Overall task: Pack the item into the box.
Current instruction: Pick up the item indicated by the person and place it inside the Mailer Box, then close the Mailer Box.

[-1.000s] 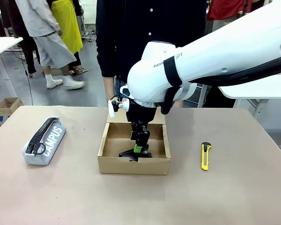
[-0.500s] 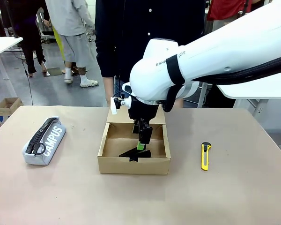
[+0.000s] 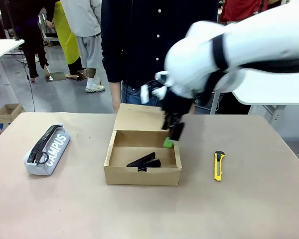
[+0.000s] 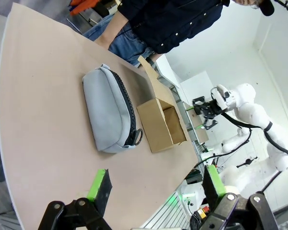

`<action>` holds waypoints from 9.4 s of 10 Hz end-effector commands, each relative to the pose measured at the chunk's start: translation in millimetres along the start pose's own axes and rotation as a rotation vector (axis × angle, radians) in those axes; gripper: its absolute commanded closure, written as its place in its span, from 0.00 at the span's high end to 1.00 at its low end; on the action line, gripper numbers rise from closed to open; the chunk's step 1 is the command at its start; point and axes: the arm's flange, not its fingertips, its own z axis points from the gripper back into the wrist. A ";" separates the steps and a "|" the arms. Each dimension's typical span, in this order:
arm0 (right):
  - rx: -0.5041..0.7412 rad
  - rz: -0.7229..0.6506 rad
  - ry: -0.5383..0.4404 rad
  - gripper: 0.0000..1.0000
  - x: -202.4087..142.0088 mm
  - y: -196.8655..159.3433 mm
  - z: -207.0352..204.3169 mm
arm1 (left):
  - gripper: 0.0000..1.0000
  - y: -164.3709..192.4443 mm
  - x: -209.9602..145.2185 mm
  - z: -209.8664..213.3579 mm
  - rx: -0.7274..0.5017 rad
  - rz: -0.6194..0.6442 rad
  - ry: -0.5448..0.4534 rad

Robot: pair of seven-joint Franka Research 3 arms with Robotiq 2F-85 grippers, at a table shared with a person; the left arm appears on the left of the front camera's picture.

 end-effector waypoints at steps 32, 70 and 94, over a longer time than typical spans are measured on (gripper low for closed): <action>0.414 -1.135 -0.904 1.00 -435.4 130.5 65.5 | 1.00 -0.6 1.4 -0.8 -0.019 -0.023 -0.019; 0.445 -1.494 -0.916 1.00 -142.5 -116.9 -75.5 | 1.00 -22.9 53.2 -481.9 0.006 0.408 0.540; 0.457 -0.962 -1.148 1.00 -125.5 -83.8 -81.6 | 1.00 -41.3 34.2 -515.1 -0.380 0.176 0.328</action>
